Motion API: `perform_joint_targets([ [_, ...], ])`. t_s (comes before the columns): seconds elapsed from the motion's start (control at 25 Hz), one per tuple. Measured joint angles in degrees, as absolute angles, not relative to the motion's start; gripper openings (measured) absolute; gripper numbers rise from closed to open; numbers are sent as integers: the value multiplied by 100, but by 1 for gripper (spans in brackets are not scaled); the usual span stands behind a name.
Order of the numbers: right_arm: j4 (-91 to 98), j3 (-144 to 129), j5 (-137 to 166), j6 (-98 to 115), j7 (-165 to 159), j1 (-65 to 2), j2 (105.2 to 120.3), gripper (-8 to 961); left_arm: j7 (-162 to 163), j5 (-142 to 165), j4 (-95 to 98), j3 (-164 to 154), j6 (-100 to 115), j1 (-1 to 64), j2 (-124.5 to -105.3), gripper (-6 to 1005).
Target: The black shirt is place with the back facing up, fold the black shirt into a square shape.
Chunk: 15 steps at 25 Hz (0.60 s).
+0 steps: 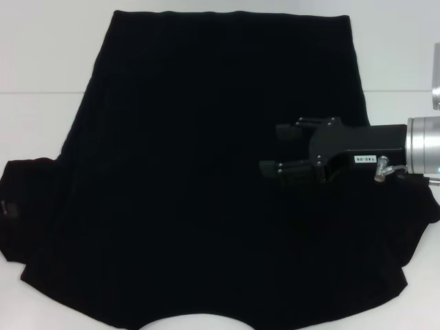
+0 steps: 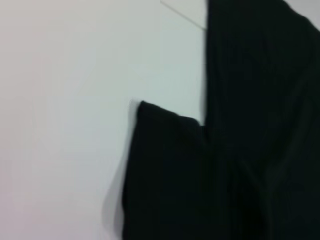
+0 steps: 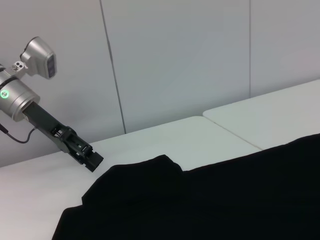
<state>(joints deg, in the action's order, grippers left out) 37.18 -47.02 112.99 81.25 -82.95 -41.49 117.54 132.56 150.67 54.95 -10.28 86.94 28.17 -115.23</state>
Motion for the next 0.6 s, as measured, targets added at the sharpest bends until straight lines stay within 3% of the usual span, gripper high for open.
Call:
perform_joint_targets([
  [0.6, 3717, -4689, 11300, 8024, -8306, -4131, 11742, 926, 13530, 15539, 5117, -1071, 8216, 3033, -11456, 933],
])
